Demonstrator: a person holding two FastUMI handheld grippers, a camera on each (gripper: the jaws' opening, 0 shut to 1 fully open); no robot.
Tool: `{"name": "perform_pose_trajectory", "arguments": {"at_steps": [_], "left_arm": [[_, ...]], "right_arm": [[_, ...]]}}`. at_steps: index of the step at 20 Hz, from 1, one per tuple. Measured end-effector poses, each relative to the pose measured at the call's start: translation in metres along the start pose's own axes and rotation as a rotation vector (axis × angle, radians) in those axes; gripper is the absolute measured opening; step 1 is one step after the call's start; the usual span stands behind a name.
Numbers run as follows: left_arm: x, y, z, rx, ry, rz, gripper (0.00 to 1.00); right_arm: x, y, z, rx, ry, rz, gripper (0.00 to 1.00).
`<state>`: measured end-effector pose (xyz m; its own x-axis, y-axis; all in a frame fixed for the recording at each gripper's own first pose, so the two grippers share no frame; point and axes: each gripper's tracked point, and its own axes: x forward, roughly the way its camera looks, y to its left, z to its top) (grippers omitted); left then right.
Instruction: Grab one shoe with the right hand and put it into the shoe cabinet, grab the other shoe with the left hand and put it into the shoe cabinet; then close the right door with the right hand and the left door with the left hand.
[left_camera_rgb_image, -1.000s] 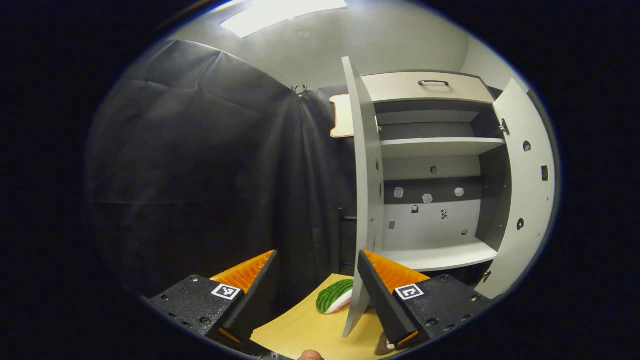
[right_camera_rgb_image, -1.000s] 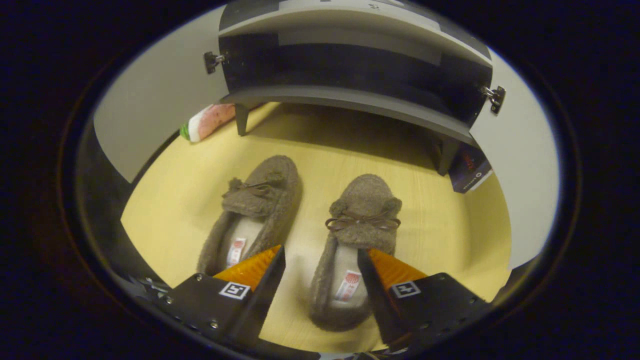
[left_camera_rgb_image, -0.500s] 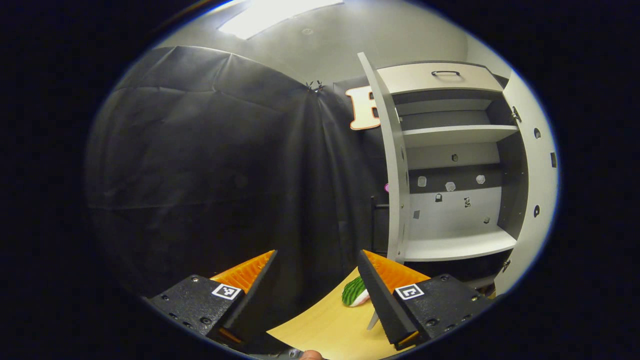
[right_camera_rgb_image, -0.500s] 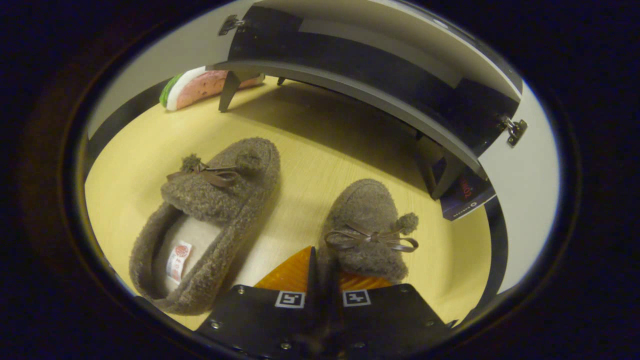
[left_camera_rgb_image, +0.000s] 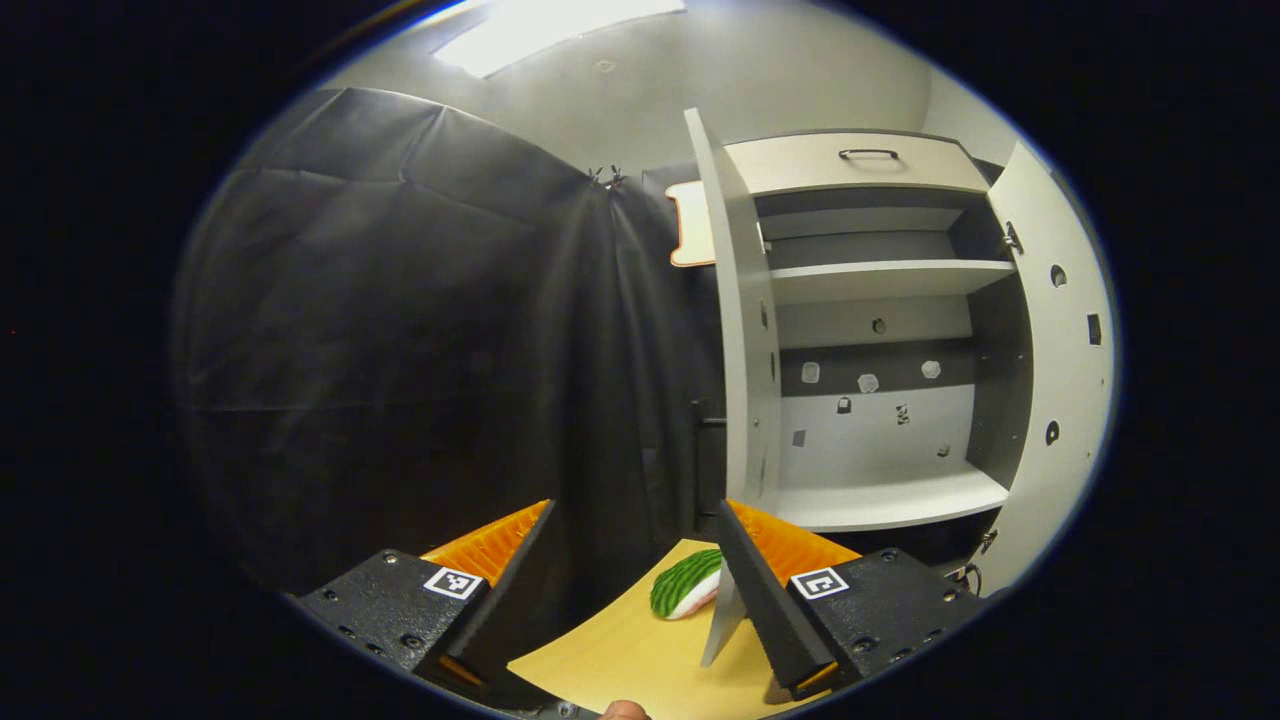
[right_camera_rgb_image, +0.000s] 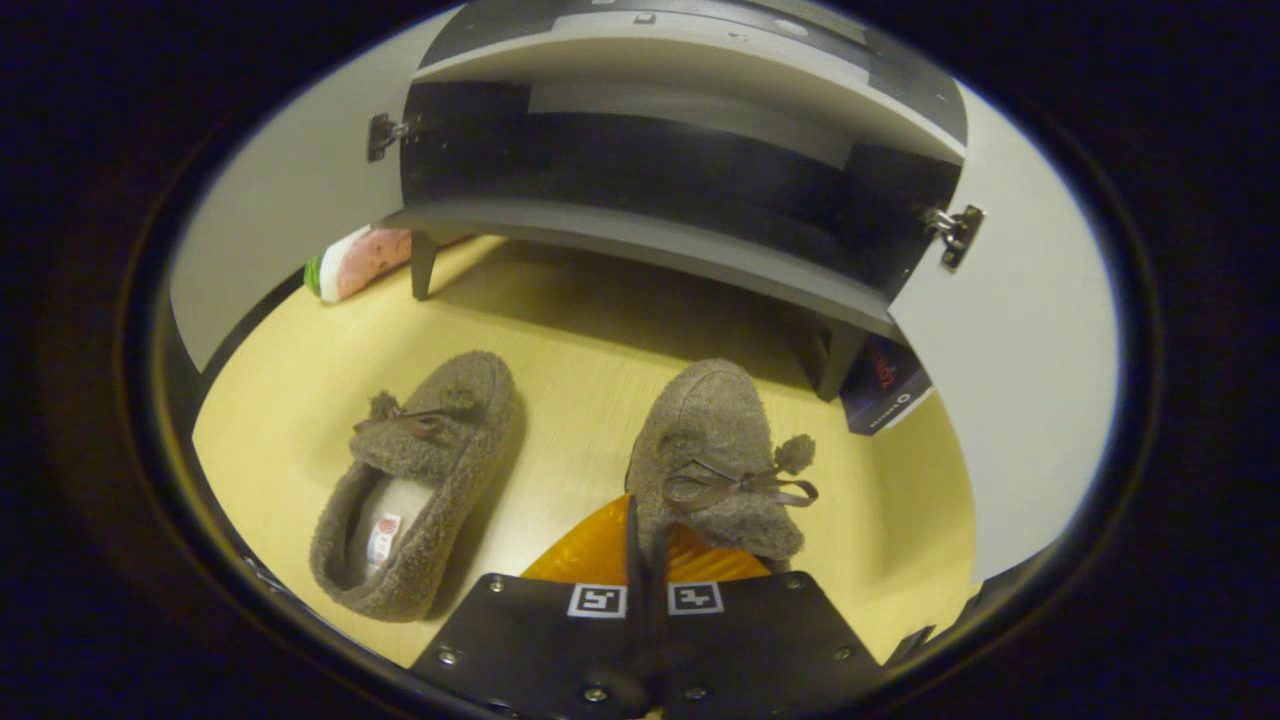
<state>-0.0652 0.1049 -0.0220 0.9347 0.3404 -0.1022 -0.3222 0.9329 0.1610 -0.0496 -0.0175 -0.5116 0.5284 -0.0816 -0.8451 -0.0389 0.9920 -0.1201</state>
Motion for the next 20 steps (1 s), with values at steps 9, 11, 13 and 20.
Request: {"name": "perform_pose_trajectory", "arguments": {"at_steps": [9, 11, 13, 20], "left_arm": [[-0.001, -0.066, 0.019, -0.025, -0.086, -0.19, 0.96], [-0.001, -0.077, 0.018, -0.033, -0.085, -0.222, 0.94], [0.0, -0.082, 0.018, -0.044, -0.085, -0.238, 0.94], [0.005, -0.085, 0.016, -0.067, -0.094, -0.227, 0.95]], "right_arm": [[-0.089, -0.051, 0.124, 0.025, -0.325, -0.063, 0.01], [-0.112, -0.064, 0.166, 0.044, -0.413, -0.077, 0.01], [-0.134, -0.077, 0.214, 0.044, -0.504, -0.094, 0.01], [-0.147, -0.107, 0.34, 0.015, -0.691, -0.128, 0.0]]}}
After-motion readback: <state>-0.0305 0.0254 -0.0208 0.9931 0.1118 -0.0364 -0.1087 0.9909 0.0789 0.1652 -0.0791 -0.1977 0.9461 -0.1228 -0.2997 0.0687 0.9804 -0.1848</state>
